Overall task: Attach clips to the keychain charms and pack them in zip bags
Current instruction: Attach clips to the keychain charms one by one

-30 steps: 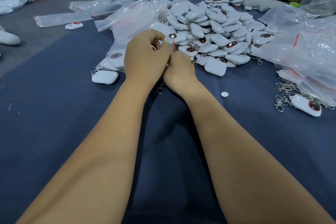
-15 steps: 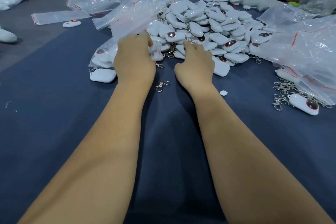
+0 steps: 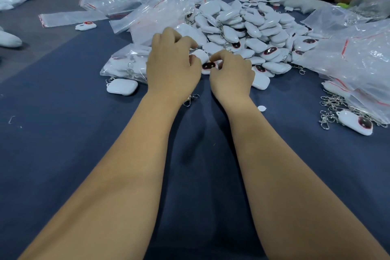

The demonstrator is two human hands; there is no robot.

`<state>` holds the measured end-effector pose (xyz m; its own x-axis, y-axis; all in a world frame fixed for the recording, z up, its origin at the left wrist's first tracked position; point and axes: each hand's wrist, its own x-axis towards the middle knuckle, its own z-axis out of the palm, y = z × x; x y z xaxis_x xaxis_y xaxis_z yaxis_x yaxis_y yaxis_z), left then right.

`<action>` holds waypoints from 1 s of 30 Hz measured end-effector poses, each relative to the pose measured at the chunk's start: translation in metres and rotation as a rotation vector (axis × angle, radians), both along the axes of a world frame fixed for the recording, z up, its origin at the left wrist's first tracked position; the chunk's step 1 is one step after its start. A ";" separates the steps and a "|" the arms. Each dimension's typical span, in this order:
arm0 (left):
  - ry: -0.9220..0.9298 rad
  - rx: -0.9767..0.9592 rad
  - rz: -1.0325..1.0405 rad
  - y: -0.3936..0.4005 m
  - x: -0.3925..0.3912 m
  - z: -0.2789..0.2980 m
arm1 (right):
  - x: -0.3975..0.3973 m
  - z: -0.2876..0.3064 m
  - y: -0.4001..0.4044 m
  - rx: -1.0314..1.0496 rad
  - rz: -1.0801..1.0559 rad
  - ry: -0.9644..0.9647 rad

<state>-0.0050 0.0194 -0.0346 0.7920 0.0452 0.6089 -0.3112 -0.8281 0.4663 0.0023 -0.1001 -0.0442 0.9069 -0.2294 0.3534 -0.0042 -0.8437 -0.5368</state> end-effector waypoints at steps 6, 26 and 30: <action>0.216 -0.222 -0.306 -0.017 -0.008 0.001 | 0.000 0.000 0.001 -0.021 0.012 0.020; 0.321 -0.390 -0.288 -0.012 -0.001 -0.007 | -0.010 0.012 0.010 0.862 0.227 -0.227; 0.353 -0.517 -0.369 -0.013 -0.001 -0.005 | -0.009 0.011 0.013 0.908 0.283 -0.206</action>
<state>-0.0063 0.0067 -0.0400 0.9567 -0.0498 0.2868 -0.2860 -0.3445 0.8942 -0.0071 -0.0871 -0.0333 0.9107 -0.2756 0.3075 0.3021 -0.0631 -0.9512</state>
